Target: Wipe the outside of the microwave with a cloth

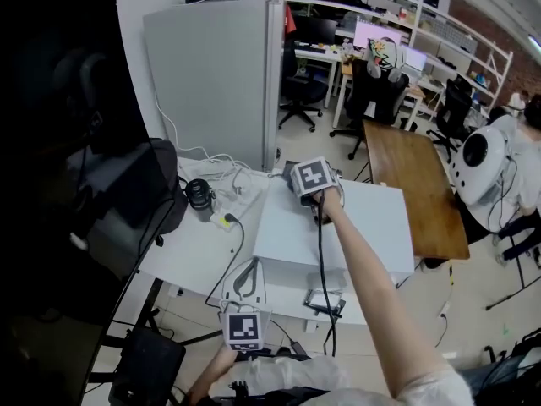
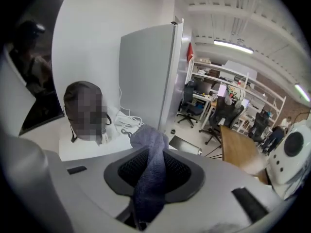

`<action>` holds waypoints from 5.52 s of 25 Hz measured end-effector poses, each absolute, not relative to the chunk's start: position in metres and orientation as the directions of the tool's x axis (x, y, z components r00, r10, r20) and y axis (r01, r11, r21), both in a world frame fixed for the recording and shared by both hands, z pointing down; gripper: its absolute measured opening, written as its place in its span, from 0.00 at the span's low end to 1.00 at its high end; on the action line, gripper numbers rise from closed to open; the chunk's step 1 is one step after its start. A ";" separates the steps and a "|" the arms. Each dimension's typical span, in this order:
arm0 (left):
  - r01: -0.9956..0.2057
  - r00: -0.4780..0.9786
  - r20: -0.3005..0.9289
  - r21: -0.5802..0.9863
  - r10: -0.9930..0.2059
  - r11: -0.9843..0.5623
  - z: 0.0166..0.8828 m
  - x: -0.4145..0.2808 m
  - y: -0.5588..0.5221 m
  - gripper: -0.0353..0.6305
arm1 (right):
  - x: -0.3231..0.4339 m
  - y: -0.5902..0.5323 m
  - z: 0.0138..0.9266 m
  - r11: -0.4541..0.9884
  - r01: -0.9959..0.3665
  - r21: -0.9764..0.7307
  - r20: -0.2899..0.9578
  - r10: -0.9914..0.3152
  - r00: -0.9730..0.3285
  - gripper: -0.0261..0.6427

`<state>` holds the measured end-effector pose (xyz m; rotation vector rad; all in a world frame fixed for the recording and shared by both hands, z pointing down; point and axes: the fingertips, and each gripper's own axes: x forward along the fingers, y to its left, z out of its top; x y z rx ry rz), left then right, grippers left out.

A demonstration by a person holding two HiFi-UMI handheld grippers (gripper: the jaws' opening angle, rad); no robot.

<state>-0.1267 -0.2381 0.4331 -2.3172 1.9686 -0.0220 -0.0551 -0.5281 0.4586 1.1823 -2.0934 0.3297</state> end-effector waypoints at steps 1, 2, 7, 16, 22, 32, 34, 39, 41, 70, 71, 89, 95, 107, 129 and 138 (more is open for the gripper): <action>-0.983 0.173 -0.060 -0.074 -0.983 -0.169 0.432 -0.121 -0.241 0.04 | -0.041 -0.532 0.459 0.545 -0.827 0.142 0.678 -0.662 -0.320 0.22; -0.982 0.185 -0.066 -0.060 -0.980 -0.181 0.430 -0.115 -0.243 0.04 | -0.024 -0.534 0.461 0.535 -0.831 0.154 0.674 -0.672 -0.308 0.22; -0.958 0.287 -0.080 -0.048 -0.954 -0.284 0.425 -0.073 -0.244 0.04 | 0.108 -0.539 0.460 0.384 -0.906 0.176 0.669 -0.722 -0.176 0.22; -0.931 0.361 -0.049 -0.076 -0.931 -0.357 0.437 -0.049 -0.242 0.04 | 0.316 -0.497 0.465 0.031 -0.987 0.160 0.706 -0.702 0.092 0.22; -0.931 0.359 -0.041 -0.087 -0.933 -0.354 0.439 -0.049 -0.237 0.04 | 0.259 -0.482 0.428 0.092 -0.996 -0.007 0.586 -0.806 -0.078 0.22; -0.944 0.322 -0.025 -0.079 -0.946 -0.319 0.439 -0.068 -0.222 0.04 | -0.016 -0.421 0.414 0.474 -0.856 -0.205 0.460 -0.725 -0.512 0.22; -0.947 0.311 -0.014 -0.090 -0.950 -0.309 0.443 -0.076 -0.219 0.04 | -0.048 -0.413 0.420 0.512 -0.839 -0.184 0.491 -0.692 -0.530 0.22; -0.952 0.287 -0.001 -0.111 -0.958 -0.285 0.448 -0.089 -0.216 0.04 | -0.092 -0.409 0.440 0.563 -0.820 -0.102 0.567 -0.645 -0.513 0.22; -0.952 0.288 -0.004 -0.110 -0.958 -0.286 0.448 -0.088 -0.215 0.04 | -0.093 -0.406 0.449 0.567 -0.820 -0.081 0.591 -0.635 -0.498 0.22; -0.931 0.356 0.014 -0.086 -0.935 -0.355 0.457 -0.047 -0.226 0.04 | 0.254 -0.379 0.448 0.068 -0.989 -0.130 0.526 -0.841 -0.127 0.22; -0.934 0.347 0.016 -0.086 -0.938 -0.347 0.458 -0.051 -0.226 0.04 | 0.230 -0.376 0.441 0.105 -0.982 -0.159 0.493 -0.853 -0.171 0.22; -0.967 0.244 0.041 -0.064 -0.969 -0.246 0.462 -0.112 -0.216 0.04 | -0.082 -0.310 0.457 0.589 -0.797 -0.133 0.477 -0.667 -0.573 0.22; -0.950 0.301 0.039 -0.081 -0.953 -0.303 0.464 -0.093 -0.222 0.04 | -0.032 -0.318 0.460 0.514 -0.852 -0.097 0.489 -0.721 -0.491 0.22; -0.943 0.327 0.047 -0.056 -0.944 -0.329 0.469 -0.067 -0.230 0.04 | 0.240 -0.298 0.464 0.050 -0.987 -0.154 0.412 -0.905 -0.110 0.22; -0.983 0.177 0.074 -0.032 -0.982 -0.179 0.483 -0.072 -0.201 0.04 | 0.082 -0.231 0.411 0.573 -0.818 -0.059 -0.056 -0.820 -0.570 0.22; -0.984 0.168 0.082 -0.046 -0.982 -0.172 0.481 -0.131 -0.185 0.04 | -0.085 -0.224 0.439 0.730 -0.682 0.039 0.000 -0.683 -0.731 0.22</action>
